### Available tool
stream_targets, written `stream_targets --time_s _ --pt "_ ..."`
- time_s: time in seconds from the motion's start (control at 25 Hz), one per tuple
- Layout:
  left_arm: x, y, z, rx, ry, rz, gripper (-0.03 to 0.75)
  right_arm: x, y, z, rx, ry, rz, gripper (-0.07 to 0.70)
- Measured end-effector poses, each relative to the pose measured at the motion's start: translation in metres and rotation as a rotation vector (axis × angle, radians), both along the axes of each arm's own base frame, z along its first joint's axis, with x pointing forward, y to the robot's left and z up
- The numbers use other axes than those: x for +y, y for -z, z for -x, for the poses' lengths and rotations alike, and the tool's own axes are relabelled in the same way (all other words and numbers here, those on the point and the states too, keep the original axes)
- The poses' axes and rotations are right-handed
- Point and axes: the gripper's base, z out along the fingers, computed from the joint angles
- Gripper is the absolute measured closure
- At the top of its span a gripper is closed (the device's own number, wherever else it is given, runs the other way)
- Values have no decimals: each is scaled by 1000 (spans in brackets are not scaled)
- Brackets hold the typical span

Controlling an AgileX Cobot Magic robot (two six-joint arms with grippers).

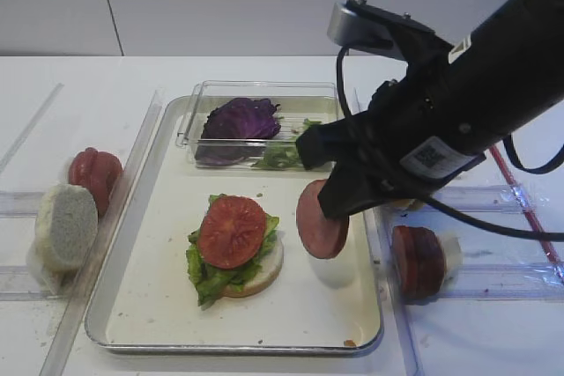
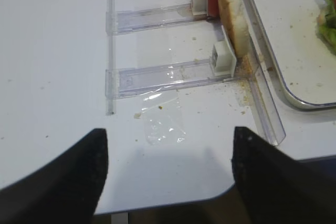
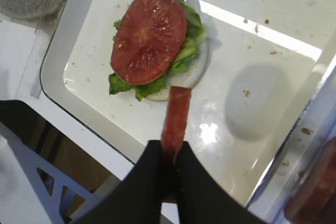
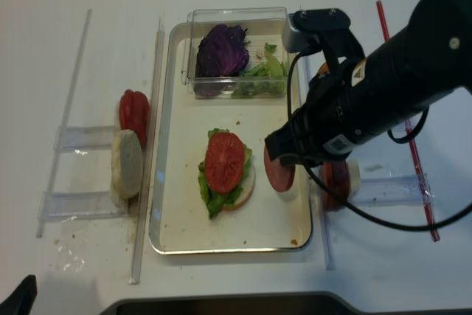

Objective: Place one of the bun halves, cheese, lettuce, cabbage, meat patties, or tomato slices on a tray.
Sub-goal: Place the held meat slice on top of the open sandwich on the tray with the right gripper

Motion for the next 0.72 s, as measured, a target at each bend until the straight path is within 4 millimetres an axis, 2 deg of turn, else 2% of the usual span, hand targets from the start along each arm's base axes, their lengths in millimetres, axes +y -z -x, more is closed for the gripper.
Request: stream_targets --time_s 0.16,0.36,0.72 --pt "0 0 0 0 0 0 255 -3 4 -11 12 -2 -62 552" --pt "0 0 0 0 0 0 255 1 7 -15 10 -59 -131 552" --pt "0 0 0 0 0 0 256 15 29 -22 105 -128 -199 552"
